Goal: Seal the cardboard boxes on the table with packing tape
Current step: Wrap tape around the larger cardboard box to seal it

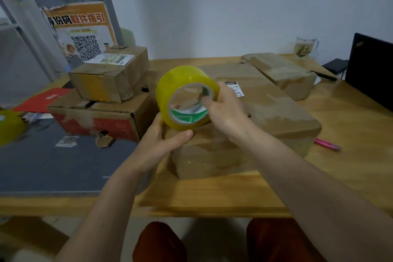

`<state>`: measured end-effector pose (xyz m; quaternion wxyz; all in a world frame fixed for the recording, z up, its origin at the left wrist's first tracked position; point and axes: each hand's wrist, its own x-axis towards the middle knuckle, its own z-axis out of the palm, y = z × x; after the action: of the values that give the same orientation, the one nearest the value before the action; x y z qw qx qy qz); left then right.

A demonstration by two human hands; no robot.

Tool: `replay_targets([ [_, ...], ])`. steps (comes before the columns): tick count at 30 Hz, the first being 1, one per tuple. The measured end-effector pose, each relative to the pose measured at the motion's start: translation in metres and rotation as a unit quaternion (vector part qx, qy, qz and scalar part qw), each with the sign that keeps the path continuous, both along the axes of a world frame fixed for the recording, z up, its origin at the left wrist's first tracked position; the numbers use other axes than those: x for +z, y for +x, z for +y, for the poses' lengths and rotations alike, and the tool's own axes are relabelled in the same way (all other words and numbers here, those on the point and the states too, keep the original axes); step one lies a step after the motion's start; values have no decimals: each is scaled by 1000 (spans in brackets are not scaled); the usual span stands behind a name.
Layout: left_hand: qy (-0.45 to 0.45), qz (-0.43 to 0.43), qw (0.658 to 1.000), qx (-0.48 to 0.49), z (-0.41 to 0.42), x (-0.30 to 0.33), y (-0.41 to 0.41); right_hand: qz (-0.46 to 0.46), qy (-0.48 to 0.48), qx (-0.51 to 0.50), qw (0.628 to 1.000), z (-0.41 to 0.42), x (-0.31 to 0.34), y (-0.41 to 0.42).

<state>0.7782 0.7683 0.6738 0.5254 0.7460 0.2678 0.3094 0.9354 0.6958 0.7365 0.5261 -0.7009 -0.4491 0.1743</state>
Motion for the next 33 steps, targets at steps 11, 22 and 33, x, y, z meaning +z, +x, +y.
replay_targets([
  [11, 51, 55, 997, -14, 2, 4, -3, -101, 86, -101, 986, -54, 22, 101],
  [22, 214, 287, 931, 63, -28, 48, 53, 11, 123, -110, 986, -59, 15, 108],
  [33, 217, 304, 924, 80, -29, 43, 59, -176, 71, -16, 982, -84, 38, 144],
])
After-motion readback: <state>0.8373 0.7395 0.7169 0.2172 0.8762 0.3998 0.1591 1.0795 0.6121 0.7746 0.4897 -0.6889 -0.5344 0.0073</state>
